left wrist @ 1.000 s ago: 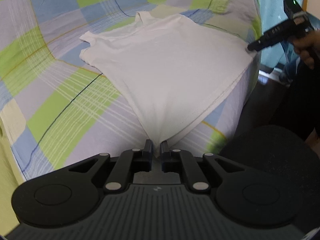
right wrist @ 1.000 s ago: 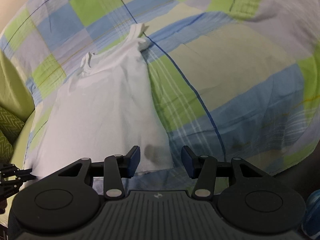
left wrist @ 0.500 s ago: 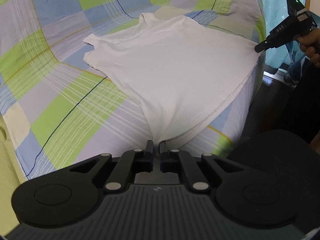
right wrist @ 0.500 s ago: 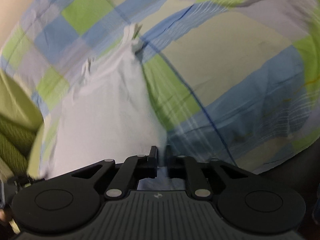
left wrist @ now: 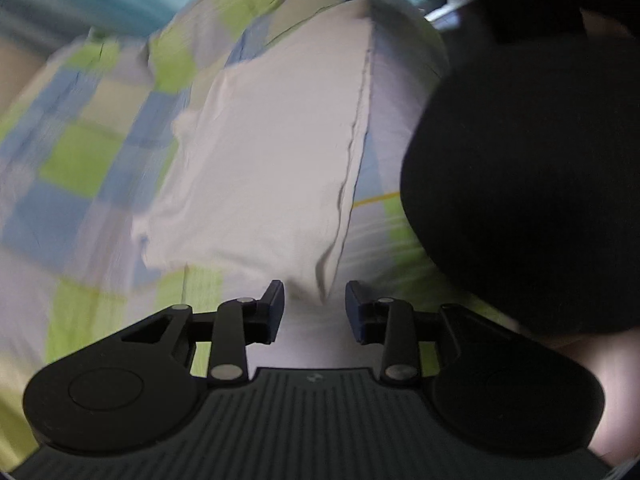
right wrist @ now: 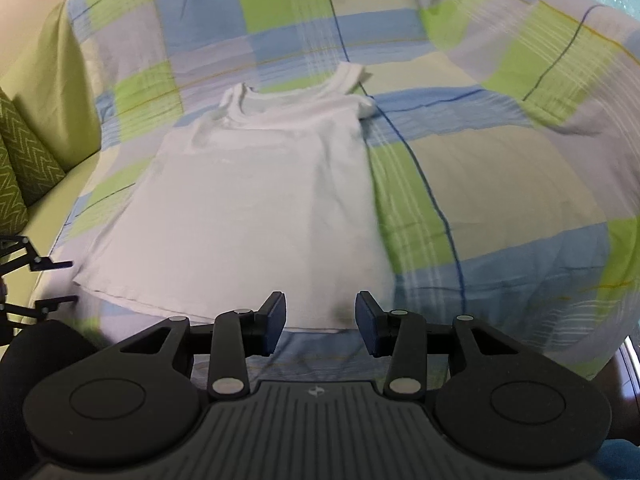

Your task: Fold clothes

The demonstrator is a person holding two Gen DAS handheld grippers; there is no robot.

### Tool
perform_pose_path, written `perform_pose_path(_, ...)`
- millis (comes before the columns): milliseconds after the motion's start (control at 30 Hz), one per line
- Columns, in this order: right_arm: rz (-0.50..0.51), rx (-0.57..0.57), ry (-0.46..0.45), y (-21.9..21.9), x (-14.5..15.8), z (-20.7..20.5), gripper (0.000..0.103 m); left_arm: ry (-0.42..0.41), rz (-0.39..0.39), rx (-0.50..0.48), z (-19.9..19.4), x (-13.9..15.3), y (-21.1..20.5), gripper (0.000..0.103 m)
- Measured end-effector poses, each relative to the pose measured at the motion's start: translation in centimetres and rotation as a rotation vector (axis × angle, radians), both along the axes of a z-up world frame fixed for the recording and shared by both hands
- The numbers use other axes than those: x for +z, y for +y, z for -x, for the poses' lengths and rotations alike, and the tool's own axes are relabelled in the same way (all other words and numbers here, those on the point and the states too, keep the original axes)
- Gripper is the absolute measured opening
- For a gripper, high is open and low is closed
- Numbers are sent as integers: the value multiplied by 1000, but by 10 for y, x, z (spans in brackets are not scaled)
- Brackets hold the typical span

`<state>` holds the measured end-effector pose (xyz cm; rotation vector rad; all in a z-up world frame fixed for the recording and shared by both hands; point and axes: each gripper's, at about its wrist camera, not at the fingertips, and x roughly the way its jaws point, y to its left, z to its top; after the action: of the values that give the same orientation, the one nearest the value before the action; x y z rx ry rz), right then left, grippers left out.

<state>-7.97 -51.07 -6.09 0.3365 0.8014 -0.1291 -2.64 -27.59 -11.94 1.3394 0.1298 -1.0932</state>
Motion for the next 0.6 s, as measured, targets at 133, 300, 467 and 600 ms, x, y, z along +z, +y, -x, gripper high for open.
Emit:
perform_pose_path(133, 52, 36, 7, 16, 1, 2, 44, -119, -60, -107, 7, -15, -8, 18)
perform_pose_path(300, 183, 158, -38, 49, 7, -1, 45, 45, -43, -14, -10, 0, -16, 4)
perform_pose_path(467, 371, 410, -105, 108, 5, -17, 51, 347, 120, 179, -55, 33, -18, 4)
perform_pose_path(600, 419, 564, -148, 151, -5, -44, 51, 442, 173, 231, -74, 47, -21, 4)
